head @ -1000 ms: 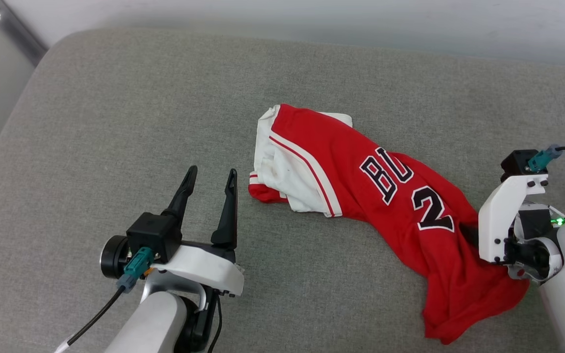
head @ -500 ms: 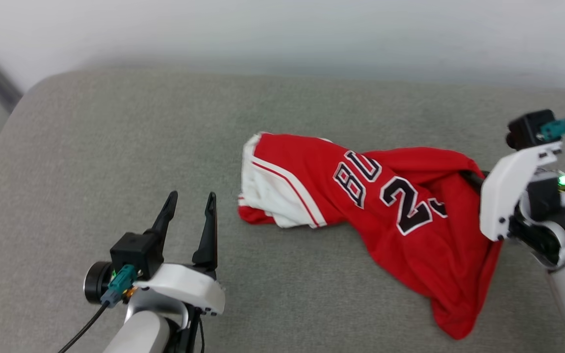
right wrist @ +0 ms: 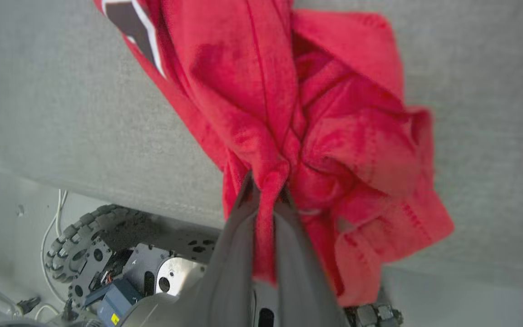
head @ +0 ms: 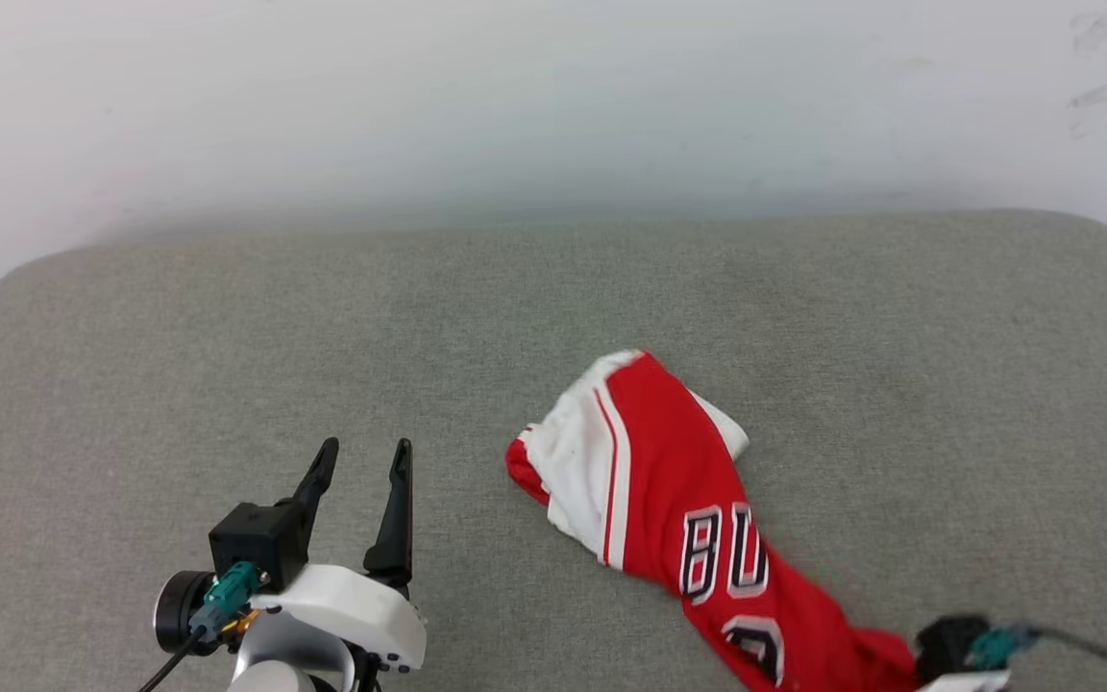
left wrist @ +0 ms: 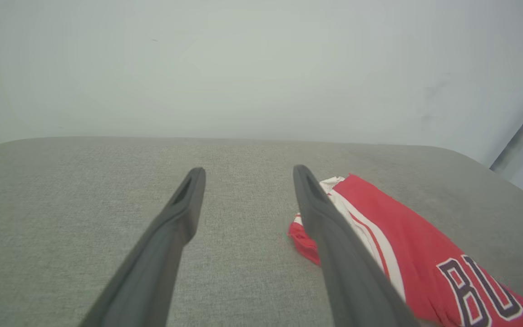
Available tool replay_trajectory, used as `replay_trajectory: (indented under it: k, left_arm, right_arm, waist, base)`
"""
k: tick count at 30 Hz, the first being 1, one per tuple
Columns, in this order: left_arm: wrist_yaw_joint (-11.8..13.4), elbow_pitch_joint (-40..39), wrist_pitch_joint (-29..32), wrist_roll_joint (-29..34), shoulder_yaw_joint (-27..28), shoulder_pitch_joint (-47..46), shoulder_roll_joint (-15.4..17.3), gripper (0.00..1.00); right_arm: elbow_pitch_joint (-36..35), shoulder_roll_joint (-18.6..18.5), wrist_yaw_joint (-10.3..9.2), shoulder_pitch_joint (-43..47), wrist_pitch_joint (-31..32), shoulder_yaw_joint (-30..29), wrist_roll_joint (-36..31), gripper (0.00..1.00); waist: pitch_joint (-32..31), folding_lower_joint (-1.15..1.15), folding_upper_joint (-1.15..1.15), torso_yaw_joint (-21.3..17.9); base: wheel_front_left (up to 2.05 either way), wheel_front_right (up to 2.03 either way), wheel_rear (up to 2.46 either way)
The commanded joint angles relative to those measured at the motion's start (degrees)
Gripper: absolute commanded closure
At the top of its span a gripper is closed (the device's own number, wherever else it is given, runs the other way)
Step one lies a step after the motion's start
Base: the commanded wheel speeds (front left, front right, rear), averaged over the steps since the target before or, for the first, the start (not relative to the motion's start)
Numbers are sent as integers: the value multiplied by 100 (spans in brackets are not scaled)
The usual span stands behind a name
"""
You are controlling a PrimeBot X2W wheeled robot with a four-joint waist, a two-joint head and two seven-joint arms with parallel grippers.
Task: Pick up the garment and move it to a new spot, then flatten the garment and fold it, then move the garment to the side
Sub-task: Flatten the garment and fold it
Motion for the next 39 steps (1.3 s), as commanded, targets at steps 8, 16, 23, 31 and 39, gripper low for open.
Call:
replay_trajectory:
  k: [8, 16, 23, 31, 39]
  left_arm:
    - [77, -55, 151, -59, -29, 193, 88, 0]
    - [157, -101, 214, -108, -25, 378, 136, 0]
    - [209, -125, 273, -138, -29, 476, 189, 0]
    - [276, -202, 742, -46, -148, 22, 236, 0]
    - [-234, -89, 1902, -49, -762, -1441, -116, 0]
  right_arm:
    - [165, 284, -1, 51, -1298, -173, -244, 0]
    - [-117, 354, -1, -378, -3172, -598, -653, 0]
    - [-278, 357, -1, -678, -4136, -602, -909, 0]
    - [-781, 407, -1, -739, -4186, -501, -1023, 0]
    - [-1226, 425, -1, -879, -4037, -493, -1092, 0]
  waist:
    - [-108, 0, 0, -12]
    - [-236, 0, 0, 8]
    - [-321, 0, 0, 44]
    - [-222, 0, 0, 7]
    - [354, 0, 0, -112]
  base:
    - [0, 0, 0]
    - [0, 0, 0]
    - [0, 0, 0]
    - [0, 0, 0]
    - [0, 0, 0]
